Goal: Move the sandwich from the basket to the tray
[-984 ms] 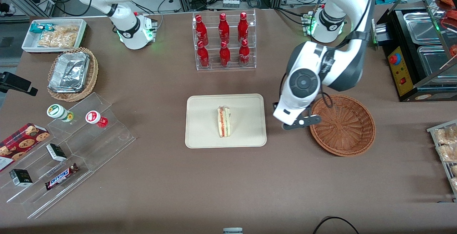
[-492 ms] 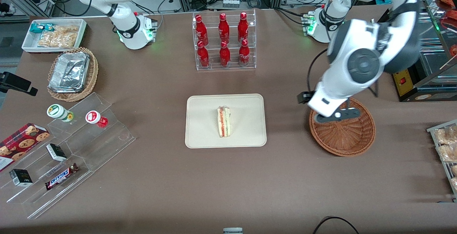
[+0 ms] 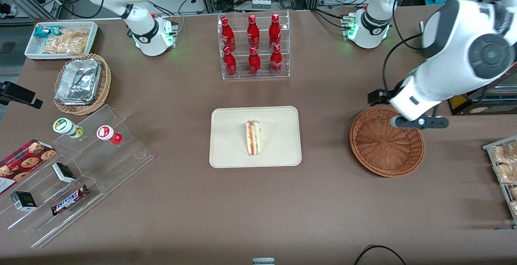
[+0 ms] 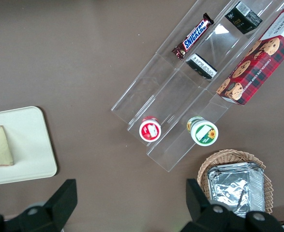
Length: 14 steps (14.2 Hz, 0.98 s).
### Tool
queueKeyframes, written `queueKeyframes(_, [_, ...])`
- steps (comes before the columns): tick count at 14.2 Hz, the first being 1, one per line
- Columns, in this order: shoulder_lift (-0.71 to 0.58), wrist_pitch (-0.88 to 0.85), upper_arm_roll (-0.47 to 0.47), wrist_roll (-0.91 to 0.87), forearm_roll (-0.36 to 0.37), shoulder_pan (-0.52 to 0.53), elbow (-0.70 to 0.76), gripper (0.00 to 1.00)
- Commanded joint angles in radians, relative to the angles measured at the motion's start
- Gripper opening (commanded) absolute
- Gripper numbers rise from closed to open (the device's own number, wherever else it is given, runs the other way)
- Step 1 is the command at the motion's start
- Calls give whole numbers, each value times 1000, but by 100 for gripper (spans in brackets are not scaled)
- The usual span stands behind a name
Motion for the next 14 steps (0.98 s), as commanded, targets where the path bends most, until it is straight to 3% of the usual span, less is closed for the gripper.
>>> queueKeyframes(1, [-57,-18,-104,57,35,125,-21,100])
queueKeyframes(7, [-108,-53,-147,144,58,245,-4,100])
queueKeyframes(14, [-166,-47,-75,135,63,239,-6,100])
